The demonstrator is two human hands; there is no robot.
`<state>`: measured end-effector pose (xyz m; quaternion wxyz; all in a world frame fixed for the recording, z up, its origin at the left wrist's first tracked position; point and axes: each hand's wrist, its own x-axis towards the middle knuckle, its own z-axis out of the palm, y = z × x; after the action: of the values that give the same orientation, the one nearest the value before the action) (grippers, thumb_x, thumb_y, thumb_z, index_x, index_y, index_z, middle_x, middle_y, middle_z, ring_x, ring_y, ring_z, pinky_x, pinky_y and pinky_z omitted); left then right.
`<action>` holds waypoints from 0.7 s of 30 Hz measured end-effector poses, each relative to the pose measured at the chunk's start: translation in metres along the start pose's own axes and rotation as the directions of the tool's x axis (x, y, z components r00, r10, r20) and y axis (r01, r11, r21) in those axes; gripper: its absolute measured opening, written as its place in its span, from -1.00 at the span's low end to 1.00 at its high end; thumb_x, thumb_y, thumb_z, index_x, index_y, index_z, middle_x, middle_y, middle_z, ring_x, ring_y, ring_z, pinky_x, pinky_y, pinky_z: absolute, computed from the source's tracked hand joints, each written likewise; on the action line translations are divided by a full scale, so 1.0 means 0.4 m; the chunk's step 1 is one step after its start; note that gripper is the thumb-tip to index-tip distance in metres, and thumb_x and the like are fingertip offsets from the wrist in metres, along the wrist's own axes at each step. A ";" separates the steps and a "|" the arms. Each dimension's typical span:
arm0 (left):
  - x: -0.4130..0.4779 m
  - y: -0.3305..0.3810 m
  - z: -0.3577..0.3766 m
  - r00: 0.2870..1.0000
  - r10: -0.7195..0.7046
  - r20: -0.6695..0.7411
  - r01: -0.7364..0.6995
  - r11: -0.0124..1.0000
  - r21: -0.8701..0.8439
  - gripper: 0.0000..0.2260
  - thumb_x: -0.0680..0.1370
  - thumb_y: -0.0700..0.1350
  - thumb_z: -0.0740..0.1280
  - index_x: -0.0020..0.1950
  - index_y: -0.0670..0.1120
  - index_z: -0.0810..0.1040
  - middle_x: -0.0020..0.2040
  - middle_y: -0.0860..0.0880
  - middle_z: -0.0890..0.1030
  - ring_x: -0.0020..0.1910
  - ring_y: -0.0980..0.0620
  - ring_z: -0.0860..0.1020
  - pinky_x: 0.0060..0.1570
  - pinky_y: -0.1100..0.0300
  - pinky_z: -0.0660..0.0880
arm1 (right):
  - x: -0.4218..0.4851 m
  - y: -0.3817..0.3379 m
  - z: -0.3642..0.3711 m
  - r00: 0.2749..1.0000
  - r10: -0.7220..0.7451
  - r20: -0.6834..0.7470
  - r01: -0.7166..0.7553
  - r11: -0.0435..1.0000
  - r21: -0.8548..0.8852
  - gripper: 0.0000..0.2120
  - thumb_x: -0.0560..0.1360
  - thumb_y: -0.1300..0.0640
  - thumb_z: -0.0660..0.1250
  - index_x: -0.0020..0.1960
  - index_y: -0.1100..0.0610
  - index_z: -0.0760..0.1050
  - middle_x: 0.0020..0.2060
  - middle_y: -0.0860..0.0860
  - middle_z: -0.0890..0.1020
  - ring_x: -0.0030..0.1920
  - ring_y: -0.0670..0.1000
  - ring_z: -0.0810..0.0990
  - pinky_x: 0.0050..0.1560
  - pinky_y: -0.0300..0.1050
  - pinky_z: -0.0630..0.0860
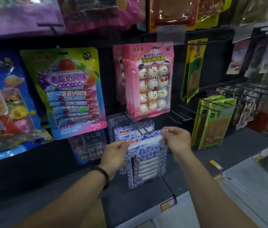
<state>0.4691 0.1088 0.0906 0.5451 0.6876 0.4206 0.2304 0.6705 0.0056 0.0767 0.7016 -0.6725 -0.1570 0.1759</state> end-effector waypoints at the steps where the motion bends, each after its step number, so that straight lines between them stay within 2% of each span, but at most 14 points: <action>1: 0.007 -0.001 0.003 1.000 0.001 -0.007 -0.001 1.000 0.003 -0.74 0.69 0.13 0.31 -0.16 0.11 0.38 -0.23 0.01 0.31 -0.15 -0.09 0.43 -0.10 0.13 0.71 | 0.002 0.005 0.005 0.999 -0.016 -0.031 0.015 1.000 -0.016 -0.98 0.58 0.23 0.49 0.00 0.14 0.69 -0.36 0.09 0.69 -0.44 -0.04 0.59 -0.32 -0.13 0.57; 4: 0.025 -0.010 0.007 1.000 -0.016 -0.019 0.017 1.000 0.023 -0.74 0.69 0.12 0.30 -0.11 0.01 0.45 -0.27 -0.09 0.24 -0.26 -0.07 0.37 -0.03 0.01 0.73 | 0.001 0.023 0.024 0.994 -0.051 -0.094 0.045 0.997 -0.065 -0.97 0.57 0.16 0.51 0.01 0.07 0.69 -0.34 0.05 0.73 -0.42 -0.07 0.64 -0.30 -0.12 0.59; 7: 0.039 -0.027 0.006 0.998 -0.045 -0.036 0.045 0.999 0.012 -0.73 0.70 0.11 0.29 -0.02 -0.08 0.53 -0.41 0.04 0.13 -0.46 0.05 0.31 0.01 -0.12 0.72 | 0.001 0.044 0.044 0.993 -0.030 -0.116 0.021 0.997 -0.072 -0.95 0.57 0.13 0.52 0.02 0.03 0.68 -0.30 0.04 0.75 -0.34 -0.04 0.70 -0.20 -0.03 0.70; 9: 0.057 -0.032 0.008 0.998 -0.040 -0.055 0.041 0.999 0.005 -0.64 0.71 0.10 0.28 0.03 -0.20 0.57 -0.41 0.06 0.11 -0.49 0.07 0.29 -0.03 -0.13 0.73 | 0.001 0.053 0.055 0.992 -0.044 -0.119 0.031 0.993 -0.113 -0.81 0.56 0.08 0.53 0.16 0.04 0.68 -0.13 0.03 0.77 -0.16 0.01 0.75 0.01 0.08 0.73; 10: 0.067 -0.031 0.010 0.997 -0.035 -0.066 0.036 0.999 0.008 -0.61 0.71 0.10 0.28 0.00 -0.24 0.56 -0.39 0.05 0.12 -0.47 0.05 0.30 -0.03 -0.15 0.73 | 0.000 0.054 0.059 0.992 -0.054 -0.116 0.039 0.990 -0.134 -0.69 0.56 0.07 0.53 0.28 0.06 0.64 0.02 0.03 0.76 -0.03 0.03 0.75 0.12 0.06 0.70; 11: 0.078 -0.031 0.013 0.996 -0.037 -0.086 0.038 0.999 0.009 -0.60 0.71 0.11 0.28 -0.05 -0.23 0.53 -0.37 0.03 0.14 -0.44 0.03 0.31 -0.02 -0.17 0.72 | -0.006 0.052 0.064 0.993 -0.060 -0.103 0.043 0.987 -0.157 -0.59 0.57 0.06 0.53 0.39 0.08 0.59 0.17 0.03 0.72 0.08 0.04 0.72 0.19 -0.01 0.66; 13: 0.107 -0.030 0.016 0.990 -0.046 -0.131 0.048 0.999 0.007 -0.68 0.71 0.13 0.28 -0.16 -0.02 0.47 -0.35 0.00 0.18 -0.38 -0.03 0.34 0.01 -0.23 0.70 | -0.022 0.042 0.072 0.994 -0.084 -0.063 0.069 0.973 -0.219 -0.50 0.59 0.05 0.50 0.49 0.10 0.51 0.31 0.05 0.65 0.23 0.05 0.65 0.19 -0.14 0.52; 14: 0.122 -0.031 0.015 0.987 -0.034 -0.159 0.037 0.999 0.019 -0.69 0.70 0.14 0.29 -0.17 0.02 0.45 -0.35 0.00 0.21 -0.33 -0.04 0.37 0.02 -0.28 0.69 | -0.030 0.038 0.075 0.994 -0.099 -0.034 0.087 0.963 -0.254 -0.50 0.61 0.04 0.48 0.50 0.10 0.50 0.33 0.05 0.64 0.26 0.05 0.64 0.18 -0.17 0.47; 17: 0.162 -0.040 0.006 0.974 0.024 -0.224 -0.004 0.996 0.088 -0.60 0.68 0.19 0.29 -0.14 -0.11 0.54 -0.40 -0.01 0.33 -0.26 -0.07 0.50 0.05 -0.30 0.67 | -0.042 0.042 0.082 0.994 -0.095 0.050 0.106 0.930 -0.351 -0.57 0.63 0.03 0.42 0.47 0.07 0.52 0.30 0.03 0.66 0.21 0.04 0.64 0.15 -0.21 0.42; 19: 0.170 -0.036 0.001 0.967 0.069 -0.245 -0.035 0.989 0.142 -0.58 0.68 0.19 0.29 -0.24 -0.07 0.51 -0.42 0.01 0.40 -0.30 -0.08 0.52 -0.01 -0.25 0.69 | -0.048 0.043 0.081 0.992 -0.065 0.103 0.101 0.917 -0.386 -0.62 0.64 0.01 0.39 0.43 0.08 0.55 0.25 0.03 0.67 0.16 0.04 0.65 0.12 -0.20 0.43; 21: 0.175 -0.037 0.000 0.964 0.096 -0.247 -0.054 0.984 0.168 -0.54 0.68 0.20 0.30 -0.33 -0.03 0.45 -0.47 0.06 0.41 -0.35 -0.13 0.53 -0.05 -0.19 0.71 | -0.052 0.042 0.079 0.988 -0.054 0.143 0.110 0.899 -0.423 -0.72 0.66 0.00 0.35 0.30 0.08 0.62 0.11 0.02 0.71 0.07 0.02 0.66 0.04 -0.21 0.42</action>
<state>0.5020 0.1674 0.0669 0.4207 0.7092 0.4778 0.3028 0.6369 0.0247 0.0618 0.5316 -0.7906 -0.2646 0.1495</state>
